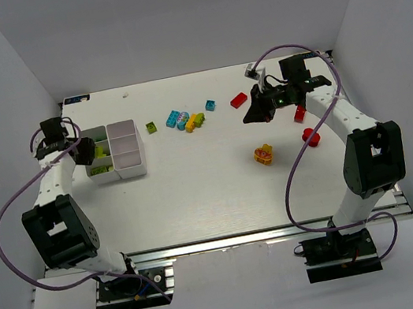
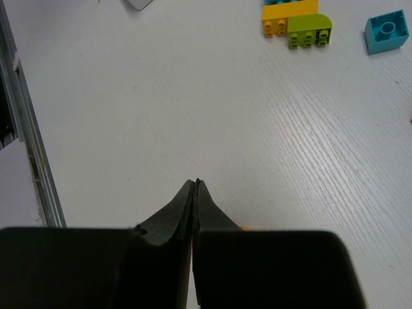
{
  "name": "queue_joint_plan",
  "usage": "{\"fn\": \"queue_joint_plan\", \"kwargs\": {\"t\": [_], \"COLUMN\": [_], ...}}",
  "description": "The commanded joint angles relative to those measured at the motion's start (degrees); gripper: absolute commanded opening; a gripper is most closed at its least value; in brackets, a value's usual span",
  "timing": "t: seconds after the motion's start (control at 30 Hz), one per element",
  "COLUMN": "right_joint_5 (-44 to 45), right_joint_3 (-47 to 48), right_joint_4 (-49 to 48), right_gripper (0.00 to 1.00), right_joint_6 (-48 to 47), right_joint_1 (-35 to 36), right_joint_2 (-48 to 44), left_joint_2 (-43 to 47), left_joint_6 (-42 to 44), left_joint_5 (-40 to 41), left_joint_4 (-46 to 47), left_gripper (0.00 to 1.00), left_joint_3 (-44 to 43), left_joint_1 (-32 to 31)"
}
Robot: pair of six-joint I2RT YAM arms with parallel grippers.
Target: Sort the legos into containers by color
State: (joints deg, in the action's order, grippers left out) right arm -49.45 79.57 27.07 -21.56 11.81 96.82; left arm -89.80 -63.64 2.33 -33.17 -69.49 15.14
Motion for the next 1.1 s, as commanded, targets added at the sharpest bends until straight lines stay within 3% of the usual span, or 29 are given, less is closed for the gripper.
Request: {"fn": "queue_joint_plan", "kwargs": {"t": [0.0,0.27,0.3,0.43,0.6,0.7,0.8,0.83,0.9,1.0,1.03,1.07], "right_joint_5": [-0.7,-0.7,-0.7,-0.7,-0.7,-0.9,-0.4,-0.1,1.3,4.3,5.2,7.5], "right_joint_3": [-0.4,0.1,0.1,-0.1,-0.2,0.1,0.8,1.0,2.0,4.2,5.1,6.0], "right_joint_4": [-0.4,0.2,0.3,0.6,0.7,1.2,2.3,2.6,2.8,3.0,3.2,3.6], "right_gripper": [0.02,0.03,0.03,0.03,0.03,0.07,0.18,0.29,0.39,0.58,0.72,0.77], "right_joint_6": [-0.1,-0.6,-0.7,-1.1,-1.2,-1.7,-3.0,-3.4,-3.8,-4.5,-4.8,-5.7], "right_joint_1": [0.4,0.5,0.5,0.4,0.6,0.6,0.6,0.6,0.6,0.8,1.0,1.2], "right_joint_2": [-2.2,-2.0,-2.1,-2.2,-2.2,-2.0,-1.7,-1.6,-1.0,0.6,1.3,2.8], "left_joint_2": [-0.2,-1.7,-1.7,-1.8,-1.6,-1.2,0.5,1.1,2.7,7.9,11.0,12.6], "left_joint_6": [-0.7,-2.1,-2.1,-2.0,-1.7,-1.6,1.1,2.5,6.6,10.6,11.2,11.9], "left_joint_5": [-1.3,-2.1,-2.1,-1.7,-1.4,-2.1,-4.6,-6.6,-10.0,-18.1,-19.9,-23.3], "left_joint_4": [2.0,3.4,3.5,2.7,2.5,2.3,4.0,4.6,6.8,16.3,18.3,19.9], "left_gripper": [0.05,0.33,0.42,0.58,0.71,0.72,0.71,0.71,0.7,0.7,0.71,0.72], "left_joint_3": [-1.2,-0.6,-0.7,-1.3,-1.6,-1.8,-1.5,-1.3,0.9,5.7,9.1,10.9], "left_joint_1": [0.2,0.2,0.1,0.2,0.2,0.2,0.2,0.2,0.2,0.2,0.1,0.2]}}
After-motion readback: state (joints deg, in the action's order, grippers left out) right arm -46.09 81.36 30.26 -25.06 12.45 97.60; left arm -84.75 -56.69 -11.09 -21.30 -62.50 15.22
